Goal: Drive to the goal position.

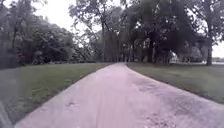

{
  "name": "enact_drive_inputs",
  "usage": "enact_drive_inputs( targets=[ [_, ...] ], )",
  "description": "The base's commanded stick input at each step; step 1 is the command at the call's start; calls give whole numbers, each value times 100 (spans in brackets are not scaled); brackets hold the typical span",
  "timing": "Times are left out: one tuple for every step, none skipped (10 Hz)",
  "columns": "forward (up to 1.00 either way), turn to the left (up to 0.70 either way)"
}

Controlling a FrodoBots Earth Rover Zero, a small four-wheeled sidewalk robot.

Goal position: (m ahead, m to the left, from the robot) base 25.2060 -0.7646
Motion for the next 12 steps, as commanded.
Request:
enact_drive_inputs(
  targets=[
    [70,0],
    [70,0],
    [70,0],
    [70,0],
    [70,0],
    [70,0],
    [70,0],
    [70,0],
    [70,0],
    [70,0],
    [70,0],
    [70,0]
  ],
)
